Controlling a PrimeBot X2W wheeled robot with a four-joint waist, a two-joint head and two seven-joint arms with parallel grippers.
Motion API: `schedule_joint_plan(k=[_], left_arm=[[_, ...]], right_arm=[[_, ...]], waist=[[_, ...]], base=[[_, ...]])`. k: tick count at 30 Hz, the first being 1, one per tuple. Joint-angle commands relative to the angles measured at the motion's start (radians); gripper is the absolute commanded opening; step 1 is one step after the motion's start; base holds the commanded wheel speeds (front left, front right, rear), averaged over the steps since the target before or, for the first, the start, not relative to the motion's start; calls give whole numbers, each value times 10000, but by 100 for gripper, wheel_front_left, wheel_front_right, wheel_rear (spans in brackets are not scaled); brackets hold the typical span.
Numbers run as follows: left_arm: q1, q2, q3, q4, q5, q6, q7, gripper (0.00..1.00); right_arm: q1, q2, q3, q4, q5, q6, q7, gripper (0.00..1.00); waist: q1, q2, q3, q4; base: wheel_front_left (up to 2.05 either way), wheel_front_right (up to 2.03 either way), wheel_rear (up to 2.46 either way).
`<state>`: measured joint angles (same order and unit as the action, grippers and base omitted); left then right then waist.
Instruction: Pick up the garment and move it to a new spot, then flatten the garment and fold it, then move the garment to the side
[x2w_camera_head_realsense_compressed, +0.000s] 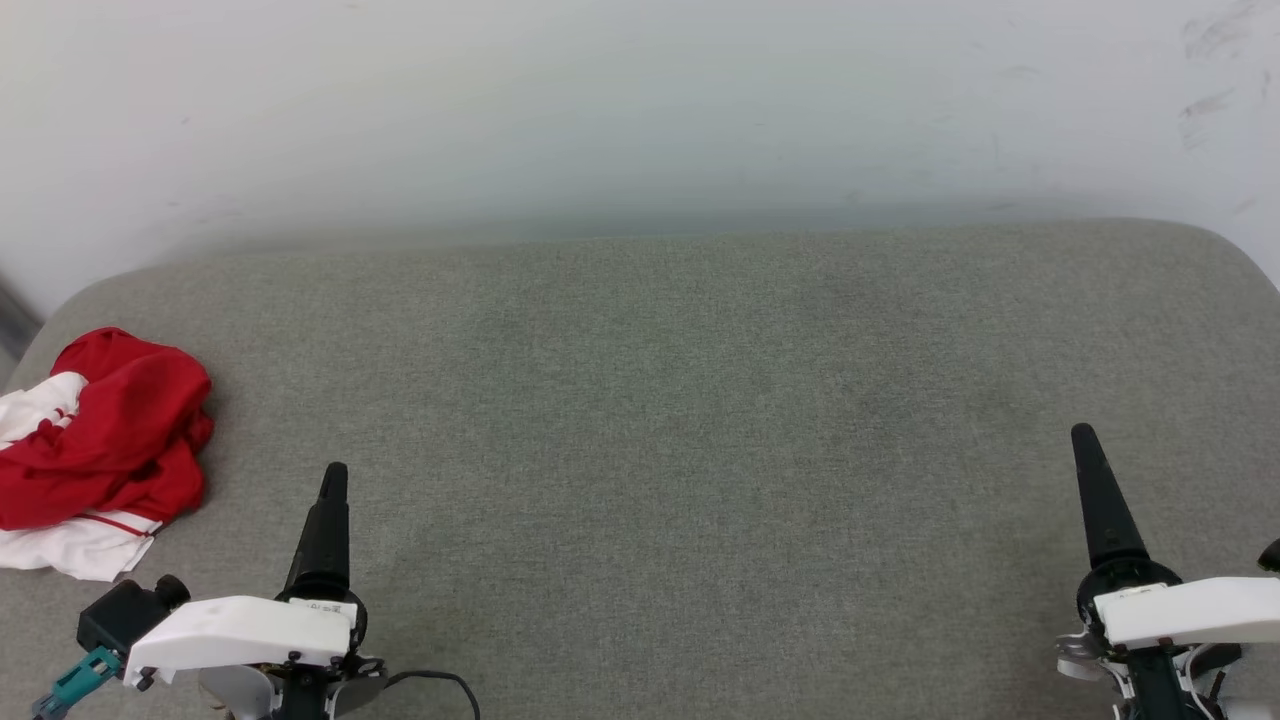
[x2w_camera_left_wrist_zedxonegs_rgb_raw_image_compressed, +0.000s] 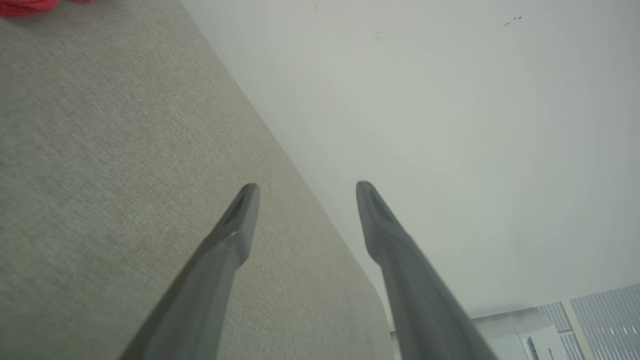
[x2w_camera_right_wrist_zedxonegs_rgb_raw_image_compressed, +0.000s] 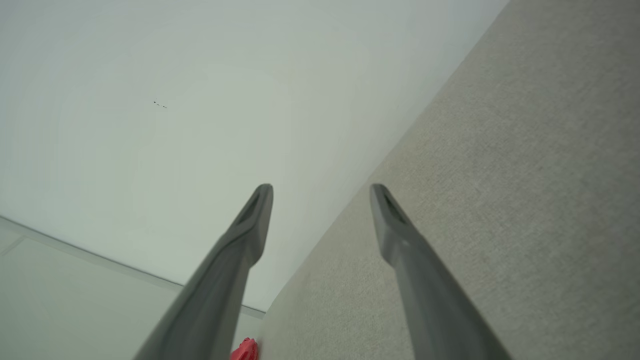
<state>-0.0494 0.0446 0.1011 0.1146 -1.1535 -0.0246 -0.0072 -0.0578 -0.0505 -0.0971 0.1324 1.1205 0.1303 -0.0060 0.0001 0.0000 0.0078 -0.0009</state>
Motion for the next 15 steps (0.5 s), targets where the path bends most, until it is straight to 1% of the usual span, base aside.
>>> schedule_joint_plan(k=[1,6,15], left_arm=[[-56,42,-42,-258,470,74,-103,100],[93,45,-212,-371,1611,323,-294,100],[299,184,-594,-480,3409,701,-615,100]], right_arm=[[-69,-9,70,-279,-514,3,-110,100],[60,-8,284,-402,-1782,3,-306,100],[300,-7,499,-320,-3631,3,-623,100]], waist=[[0,0,0,1],[0,0,-2,8],[0,0,-12,31]], base=[[0,0,0],[0,0,0],[0,0,0]])
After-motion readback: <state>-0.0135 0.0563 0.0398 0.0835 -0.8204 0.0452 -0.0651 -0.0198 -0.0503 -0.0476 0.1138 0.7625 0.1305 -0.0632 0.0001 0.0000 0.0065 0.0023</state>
